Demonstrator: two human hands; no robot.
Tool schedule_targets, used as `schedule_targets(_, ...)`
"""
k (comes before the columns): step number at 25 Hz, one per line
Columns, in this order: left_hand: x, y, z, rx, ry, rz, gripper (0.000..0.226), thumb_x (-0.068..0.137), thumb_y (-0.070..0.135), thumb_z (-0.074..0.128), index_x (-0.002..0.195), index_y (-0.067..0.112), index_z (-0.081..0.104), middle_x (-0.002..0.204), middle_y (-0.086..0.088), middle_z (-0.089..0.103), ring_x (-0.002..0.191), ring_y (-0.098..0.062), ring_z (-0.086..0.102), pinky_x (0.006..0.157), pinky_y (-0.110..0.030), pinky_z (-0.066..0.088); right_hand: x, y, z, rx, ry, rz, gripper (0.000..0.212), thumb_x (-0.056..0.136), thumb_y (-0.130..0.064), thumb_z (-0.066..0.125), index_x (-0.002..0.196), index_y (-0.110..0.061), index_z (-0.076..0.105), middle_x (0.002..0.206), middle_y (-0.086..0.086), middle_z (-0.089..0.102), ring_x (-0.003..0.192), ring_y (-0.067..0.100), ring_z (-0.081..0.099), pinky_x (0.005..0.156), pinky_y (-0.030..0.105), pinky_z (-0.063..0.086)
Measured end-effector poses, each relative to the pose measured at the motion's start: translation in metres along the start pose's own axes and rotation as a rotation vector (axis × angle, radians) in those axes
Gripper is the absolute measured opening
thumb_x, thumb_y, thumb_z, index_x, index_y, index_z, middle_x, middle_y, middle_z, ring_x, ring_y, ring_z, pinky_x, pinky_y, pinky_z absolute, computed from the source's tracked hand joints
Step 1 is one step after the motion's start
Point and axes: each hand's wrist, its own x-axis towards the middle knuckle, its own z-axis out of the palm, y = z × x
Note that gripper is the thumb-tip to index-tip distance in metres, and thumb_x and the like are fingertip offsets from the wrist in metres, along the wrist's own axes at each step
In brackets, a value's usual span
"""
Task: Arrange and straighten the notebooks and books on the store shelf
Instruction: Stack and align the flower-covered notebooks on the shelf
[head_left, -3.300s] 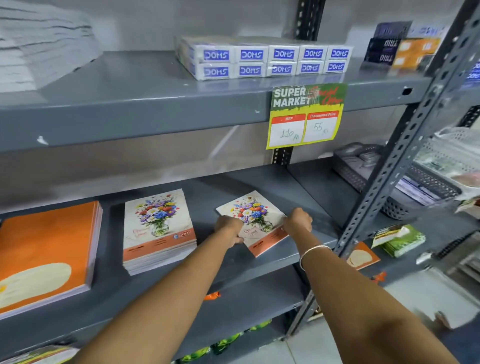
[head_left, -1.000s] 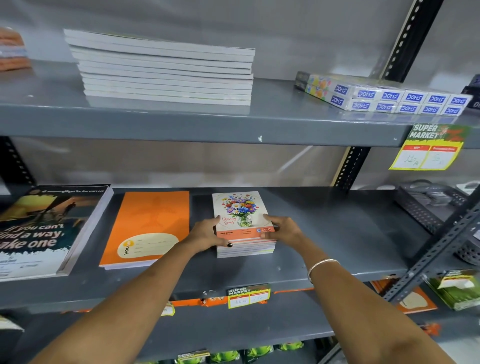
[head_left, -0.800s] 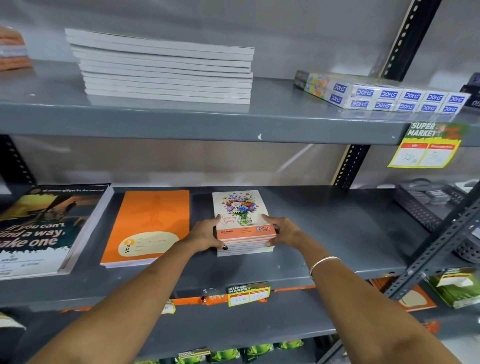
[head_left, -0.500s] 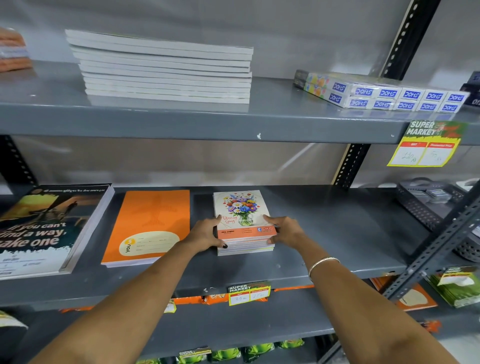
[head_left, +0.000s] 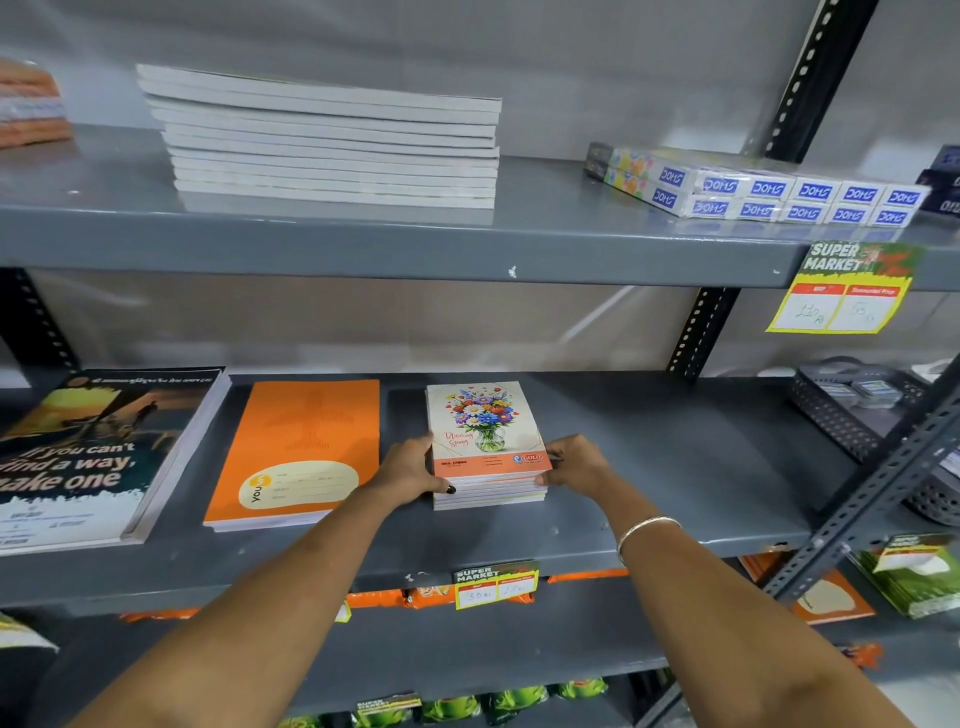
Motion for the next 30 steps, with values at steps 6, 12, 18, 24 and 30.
schedule_targets(6,0.0,0.0,0.002,0.007,0.028,-0.005,0.061,0.072,0.003,0.076,0.128,0.005,0.053,0.13,-0.011,0.062,0.121,-0.026,0.057,0.104,-0.04,0.048,-0.002,0.0,0.004,0.047,0.019,0.026,0.041,0.082,-0.008,0.07,0.122,-0.002,0.063,0.124,0.013,0.065,0.111,0.029,0.063,0.101,0.037,0.047)
schedule_targets(12,0.0,-0.002,0.007,0.03,0.021,-0.029,0.081,0.073,0.006,0.075,0.143,0.009,0.034,0.136,-0.009,0.057,0.126,-0.026,0.053,0.105,-0.039,0.045,-0.003,0.001,0.005,0.134,0.011,0.05,0.047,0.081,-0.001,0.069,0.126,-0.003,0.057,0.128,0.014,0.062,0.115,0.031,0.06,0.103,0.043,0.045)
schedule_targets(18,0.001,-0.004,0.012,0.073,0.056,-0.04,0.088,0.076,0.009,0.074,0.148,0.012,0.024,0.138,-0.011,0.053,0.128,-0.026,0.05,0.105,-0.036,0.044,0.0,0.002,0.006,0.127,0.001,-0.001,0.071,0.076,0.011,0.07,0.14,-0.005,0.043,0.133,0.013,0.058,0.117,0.029,0.059,0.107,0.039,0.041)
schedule_targets(24,0.003,-0.006,0.012,0.098,0.068,-0.042,0.086,0.075,0.012,0.076,0.147,0.011,0.028,0.135,-0.01,0.056,0.126,-0.026,0.051,0.104,-0.036,0.045,0.004,0.004,0.008,0.103,0.018,0.015,0.067,0.078,0.004,0.07,0.139,-0.008,0.045,0.13,0.01,0.061,0.114,0.027,0.061,0.106,0.039,0.04)
schedule_targets(30,0.0,-0.003,0.004,0.096,-0.005,-0.01,0.091,0.074,0.011,0.076,0.148,0.01,0.024,0.144,-0.01,0.048,0.133,-0.026,0.044,0.109,-0.036,0.04,0.004,-0.003,-0.002,0.08,-0.081,0.021,0.08,0.076,0.001,0.074,0.145,-0.01,0.035,0.145,0.012,0.045,0.131,0.03,0.046,0.112,0.041,0.034)
